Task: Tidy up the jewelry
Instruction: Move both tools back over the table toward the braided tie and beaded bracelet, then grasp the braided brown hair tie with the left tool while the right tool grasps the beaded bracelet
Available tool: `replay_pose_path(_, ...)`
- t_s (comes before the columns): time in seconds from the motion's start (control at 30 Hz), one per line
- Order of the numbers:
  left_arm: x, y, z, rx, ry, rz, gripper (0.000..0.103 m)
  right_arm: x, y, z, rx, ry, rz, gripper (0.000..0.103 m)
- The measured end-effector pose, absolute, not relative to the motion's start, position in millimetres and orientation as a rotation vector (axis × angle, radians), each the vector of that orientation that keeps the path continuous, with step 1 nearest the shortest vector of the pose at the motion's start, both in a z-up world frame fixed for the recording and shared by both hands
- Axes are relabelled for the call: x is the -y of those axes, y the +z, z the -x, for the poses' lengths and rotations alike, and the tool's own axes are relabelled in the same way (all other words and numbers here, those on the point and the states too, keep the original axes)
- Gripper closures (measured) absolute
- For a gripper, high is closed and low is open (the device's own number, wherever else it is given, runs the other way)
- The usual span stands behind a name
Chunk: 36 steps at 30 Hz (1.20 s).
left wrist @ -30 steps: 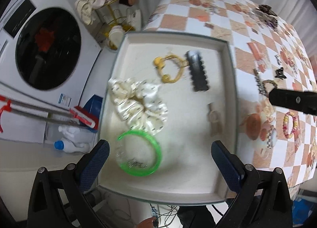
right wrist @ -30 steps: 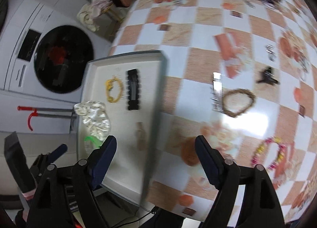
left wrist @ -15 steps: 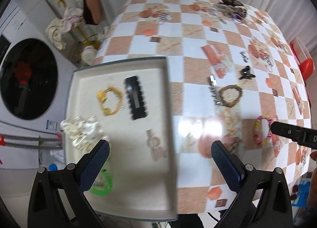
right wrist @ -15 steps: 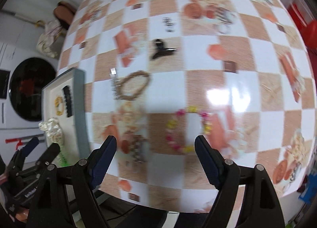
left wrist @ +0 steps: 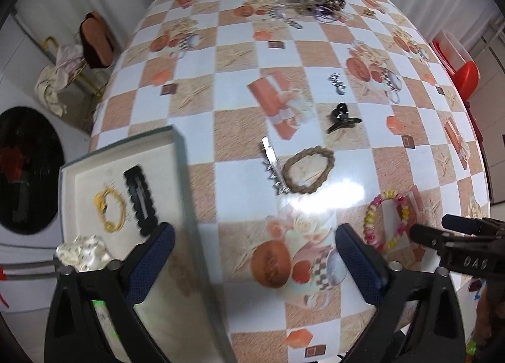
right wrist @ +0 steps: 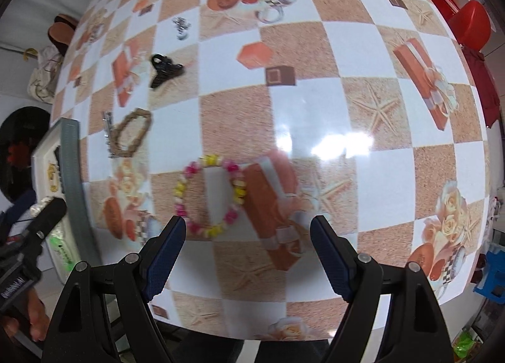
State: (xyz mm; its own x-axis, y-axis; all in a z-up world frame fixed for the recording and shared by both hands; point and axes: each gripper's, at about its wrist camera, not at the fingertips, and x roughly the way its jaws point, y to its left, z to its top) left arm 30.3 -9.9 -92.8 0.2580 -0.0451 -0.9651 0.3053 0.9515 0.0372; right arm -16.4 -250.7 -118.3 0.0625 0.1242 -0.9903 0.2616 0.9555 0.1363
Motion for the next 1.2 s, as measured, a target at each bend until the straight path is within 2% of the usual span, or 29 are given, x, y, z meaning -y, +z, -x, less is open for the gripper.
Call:
replay_pose_path(0.13,22,-101,-39,-1.299,-0.269,-0.258,0.006,251,-127,17,-1.522,-0.131,-0.272,0.020)
replay_pose_path(0.2,30,-104,-41,-1.298,-0.294,-0.273,0.016,249,-131,16,-1.522,-0.132,-0.250,0.020)
replay_pose_path(0.27,38,-110,-44,-1.306,-0.322,-0.295,0.018,247,-134,15,-1.519,-0.148,-0.214,0.020)
replay_pose_path(0.37,49,-118,-48,-1.314,-0.357,-0.318,0.033,242,-138,13,-1.514,-0.160,-0.167,0.020)
replay_pose_path(0.5,64,-129,-54,-1.322,-0.399,-0.346,0.034,238,-145,10,-1.511,-0.171,-0.104,0.029)
replay_pose_path(0.57,71,-134,-57,-1.324,-0.419,-0.360,0.041,236,-146,8,-1.498,-0.178,-0.062,0.032)
replay_pose_path(0.63,77,-139,-60,-1.335,-0.436,-0.370,0.041,231,-149,7,-1.489,-0.181,-0.024,0.036)
replay_pose_path(0.87,90,-161,-68,-1.385,-0.456,-0.386,0.041,224,-147,15,-1.469,-0.150,0.027,0.040)
replay_pose_path(1.07,94,-167,-68,-1.398,-0.465,-0.395,0.041,220,-146,14,-1.465,-0.139,0.035,0.050)
replay_pose_path(1.13,95,-166,-67,-1.402,-0.471,-0.393,0.045,220,-144,13,-1.464,-0.127,0.038,0.059)
replay_pose_path(1.17,96,-166,-67,-1.404,-0.472,-0.393,0.050,219,-144,13,-1.464,-0.122,0.042,0.061)
replay_pose_path(1.2,99,-165,-66,-1.403,-0.473,-0.394,0.059,217,-143,12,-1.465,-0.116,0.044,0.066)
